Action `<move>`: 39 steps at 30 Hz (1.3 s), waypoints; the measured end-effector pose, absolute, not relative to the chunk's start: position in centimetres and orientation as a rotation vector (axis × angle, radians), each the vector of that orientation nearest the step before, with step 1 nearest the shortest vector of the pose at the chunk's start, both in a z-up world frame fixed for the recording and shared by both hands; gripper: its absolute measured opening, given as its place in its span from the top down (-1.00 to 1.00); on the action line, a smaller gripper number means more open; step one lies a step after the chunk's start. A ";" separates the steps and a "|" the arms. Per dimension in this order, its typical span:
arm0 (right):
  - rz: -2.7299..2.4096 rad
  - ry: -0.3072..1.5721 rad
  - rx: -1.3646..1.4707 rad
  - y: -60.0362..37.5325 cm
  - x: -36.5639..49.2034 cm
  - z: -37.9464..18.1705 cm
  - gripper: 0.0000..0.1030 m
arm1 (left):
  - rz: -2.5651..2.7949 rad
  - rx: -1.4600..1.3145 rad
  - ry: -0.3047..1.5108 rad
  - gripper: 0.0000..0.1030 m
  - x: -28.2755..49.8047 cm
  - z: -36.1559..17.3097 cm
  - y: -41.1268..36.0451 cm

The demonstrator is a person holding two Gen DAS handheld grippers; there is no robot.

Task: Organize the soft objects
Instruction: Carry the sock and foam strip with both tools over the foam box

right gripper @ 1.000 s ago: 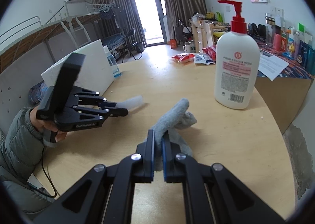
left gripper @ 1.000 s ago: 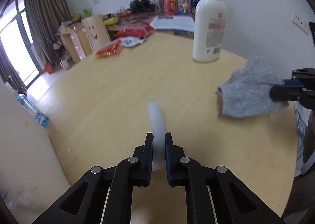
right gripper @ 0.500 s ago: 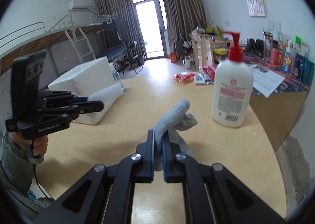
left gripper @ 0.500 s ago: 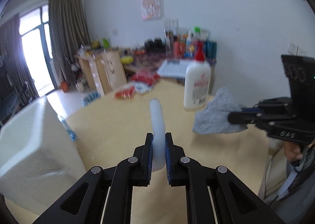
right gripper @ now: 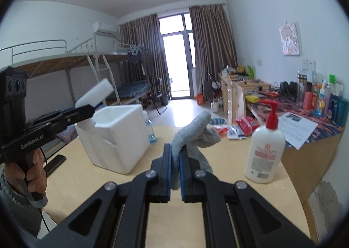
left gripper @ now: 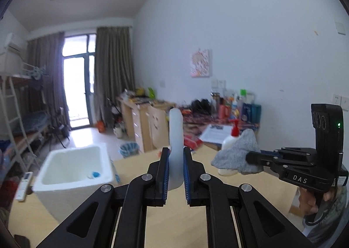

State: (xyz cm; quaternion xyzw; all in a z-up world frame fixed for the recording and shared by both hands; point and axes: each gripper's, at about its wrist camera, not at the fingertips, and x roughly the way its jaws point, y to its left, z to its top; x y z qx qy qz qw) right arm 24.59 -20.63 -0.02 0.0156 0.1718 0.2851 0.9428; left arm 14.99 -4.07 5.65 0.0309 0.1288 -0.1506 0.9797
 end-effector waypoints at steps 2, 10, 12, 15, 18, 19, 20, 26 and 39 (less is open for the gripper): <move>0.578 0.341 0.030 -20.3 24.5 0.2 0.83 | -0.274 0.058 0.230 0.76 14.2 6.0 -3.7; 0.598 0.348 0.018 -18.1 23.8 0.1 0.83 | -0.198 -0.008 0.253 0.76 13.2 5.0 -1.6; 0.603 0.351 0.014 -17.4 23.7 0.1 0.83 | -0.176 -0.015 0.256 0.76 13.0 5.0 -1.0; 0.620 0.350 0.015 -16.3 23.4 0.2 0.83 | -0.133 -0.019 0.242 0.76 12.2 5.1 0.3; 0.640 0.343 0.013 -14.9 22.8 0.5 0.83 | -0.104 -0.028 0.231 0.76 11.2 5.3 1.6; 0.652 0.341 0.011 -14.4 22.6 0.6 0.83 | -0.091 -0.030 0.230 0.75 10.9 5.4 2.2; 0.664 0.338 0.004 -13.8 22.4 0.6 0.83 | -0.078 -0.032 0.230 0.75 10.7 5.4 2.5; 0.771 0.323 -0.049 -9.5 21.6 1.0 0.83 | 0.018 -0.057 0.247 0.75 9.3 4.8 5.6; 0.878 0.329 -0.125 -4.1 21.3 1.7 0.83 | 0.142 -0.095 0.217 0.74 7.1 5.0 9.7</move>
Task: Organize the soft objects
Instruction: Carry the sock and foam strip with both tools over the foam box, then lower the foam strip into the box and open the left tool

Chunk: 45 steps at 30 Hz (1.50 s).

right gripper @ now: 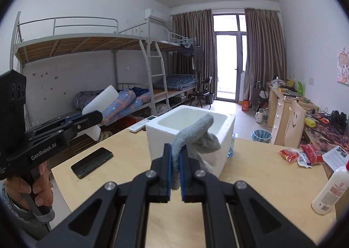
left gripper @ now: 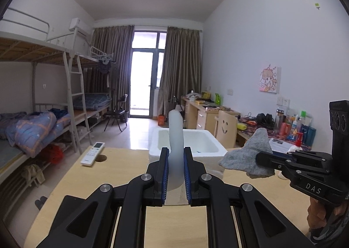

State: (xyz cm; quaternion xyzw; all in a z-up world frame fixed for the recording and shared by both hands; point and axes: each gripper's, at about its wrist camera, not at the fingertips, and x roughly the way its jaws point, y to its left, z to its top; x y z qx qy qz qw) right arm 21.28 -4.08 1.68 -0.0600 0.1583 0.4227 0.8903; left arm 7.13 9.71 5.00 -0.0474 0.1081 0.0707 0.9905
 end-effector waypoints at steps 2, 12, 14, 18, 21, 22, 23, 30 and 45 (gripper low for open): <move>0.880 0.322 -0.131 -3.5 21.2 2.0 0.83 | 0.144 -0.099 0.214 0.74 7.3 5.2 10.1; 0.851 0.288 -0.152 -1.8 21.7 3.3 0.83 | 0.126 -0.076 0.189 0.74 8.8 6.7 10.7; 0.844 0.286 -0.153 -1.7 22.1 3.5 0.83 | 0.115 -0.077 0.188 0.73 9.2 7.1 10.9; 0.823 0.285 -0.150 -1.5 23.0 4.2 0.83 | 0.126 -0.075 0.183 0.74 10.1 7.6 11.3; 0.810 0.282 -0.153 -1.4 23.5 4.5 0.83 | 0.125 -0.075 0.191 0.74 11.1 7.9 11.6; 0.808 0.280 -0.156 -1.4 23.7 4.6 0.83 | 0.127 -0.077 0.192 0.74 11.3 8.0 11.7; 0.802 0.275 -0.160 -1.3 23.8 4.7 0.83 | 0.128 -0.076 0.192 0.74 11.6 8.1 11.7; 0.793 0.254 -0.175 -0.9 24.5 5.2 0.83 | 0.120 -0.071 0.204 0.73 13.5 8.2 11.7; 0.789 0.263 -0.167 0.6 27.5 5.2 0.83 | 0.124 -0.055 0.237 0.73 17.1 8.3 12.2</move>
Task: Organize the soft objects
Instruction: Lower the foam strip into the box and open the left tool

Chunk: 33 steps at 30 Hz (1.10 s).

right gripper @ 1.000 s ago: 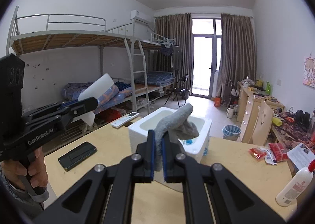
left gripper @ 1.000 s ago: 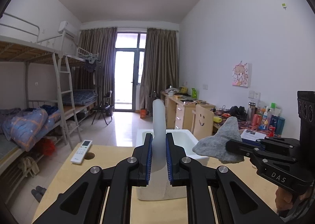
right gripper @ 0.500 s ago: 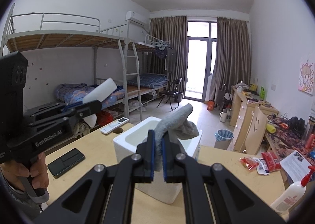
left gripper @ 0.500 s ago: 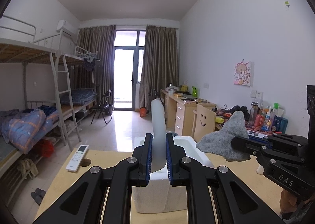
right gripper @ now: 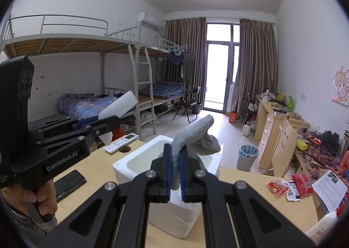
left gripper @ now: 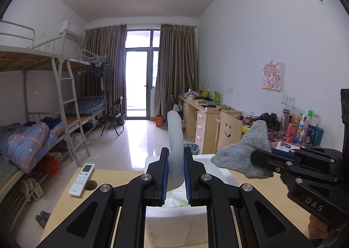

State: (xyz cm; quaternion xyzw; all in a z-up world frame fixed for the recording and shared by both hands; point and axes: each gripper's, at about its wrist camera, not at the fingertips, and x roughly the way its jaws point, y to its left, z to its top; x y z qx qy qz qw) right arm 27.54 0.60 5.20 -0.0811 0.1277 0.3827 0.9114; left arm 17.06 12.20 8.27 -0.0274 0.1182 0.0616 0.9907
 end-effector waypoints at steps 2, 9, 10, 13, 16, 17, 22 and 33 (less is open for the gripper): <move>0.790 0.272 -0.164 0.7 28.1 5.1 0.83 | 0.124 -0.046 0.238 0.73 17.6 8.3 12.2; 0.786 0.297 -0.164 1.3 29.8 5.1 0.83 | 0.116 -0.047 0.251 0.74 19.8 8.3 12.7; 0.784 0.294 -0.162 1.4 29.9 5.3 0.83 | 0.117 -0.047 0.252 0.73 20.1 8.4 12.8; 0.776 0.292 -0.164 1.9 30.5 5.4 0.83 | 0.121 -0.047 0.257 0.73 20.9 8.4 12.9; 0.777 0.298 -0.162 2.1 31.1 5.2 0.83 | 0.126 -0.043 0.265 0.73 21.8 8.3 13.3; 0.781 0.300 -0.159 2.1 31.2 5.1 0.83 | 0.128 -0.040 0.268 0.73 22.0 8.2 13.4; 0.787 0.302 -0.159 2.2 31.6 4.8 0.83 | 0.134 -0.032 0.287 0.73 23.3 8.1 13.9; 0.770 0.364 -0.156 3.2 33.1 3.9 0.83 | 0.138 -0.031 0.324 0.73 25.2 7.4 14.2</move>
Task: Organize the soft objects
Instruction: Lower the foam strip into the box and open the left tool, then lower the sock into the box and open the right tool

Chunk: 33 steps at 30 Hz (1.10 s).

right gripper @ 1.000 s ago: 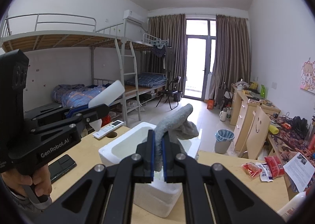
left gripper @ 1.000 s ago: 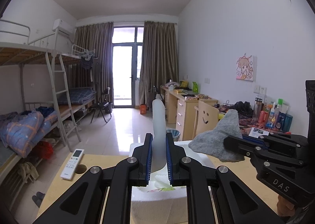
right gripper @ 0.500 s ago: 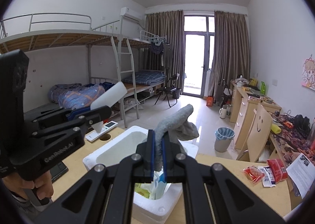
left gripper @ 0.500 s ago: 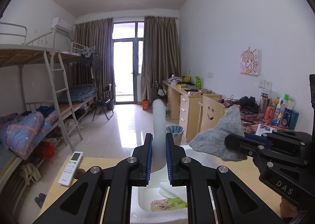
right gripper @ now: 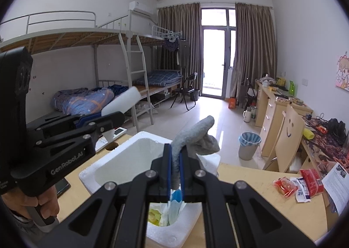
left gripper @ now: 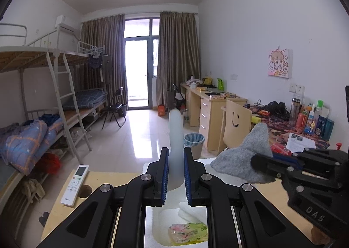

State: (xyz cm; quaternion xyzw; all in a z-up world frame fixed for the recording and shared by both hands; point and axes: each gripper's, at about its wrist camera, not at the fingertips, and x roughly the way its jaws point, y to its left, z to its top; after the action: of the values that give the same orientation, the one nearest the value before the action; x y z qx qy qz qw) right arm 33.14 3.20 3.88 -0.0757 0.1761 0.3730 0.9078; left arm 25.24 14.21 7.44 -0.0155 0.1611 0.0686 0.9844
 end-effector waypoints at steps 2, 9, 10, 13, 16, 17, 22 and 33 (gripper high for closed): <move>0.756 0.360 -0.156 2.9 33.0 4.1 0.83 | 0.131 -0.029 0.326 0.73 25.3 7.3 14.1; 0.610 0.367 -0.167 1.7 32.3 5.1 0.83 | 0.023 -0.028 0.338 0.73 25.9 6.7 12.7; 0.592 0.369 -0.168 1.7 32.3 5.2 0.83 | 0.014 -0.016 0.346 0.73 26.0 6.6 12.3; 0.586 0.359 -0.167 1.4 31.9 5.7 0.83 | -0.010 -0.013 0.362 0.73 26.3 6.2 11.7; 0.585 0.351 -0.171 1.5 32.0 5.7 0.83 | -0.011 -0.012 0.370 0.73 26.7 6.1 11.3; 0.590 0.354 -0.169 1.6 32.1 5.6 0.83 | -0.014 -0.017 0.376 0.73 26.8 6.0 11.5; 0.615 0.340 -0.165 1.5 32.1 5.6 0.83 | -0.003 -0.021 0.382 0.73 26.6 6.1 11.6; 0.613 0.346 -0.156 1.3 32.4 5.6 0.83 | 0.032 -0.050 0.389 0.06 27.4 5.9 12.1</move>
State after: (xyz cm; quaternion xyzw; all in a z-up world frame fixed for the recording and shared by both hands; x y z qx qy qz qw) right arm 32.44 1.28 5.58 -0.0765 0.1693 0.3000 0.9357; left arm 27.40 12.11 5.93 -0.0249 0.1934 0.0160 0.9807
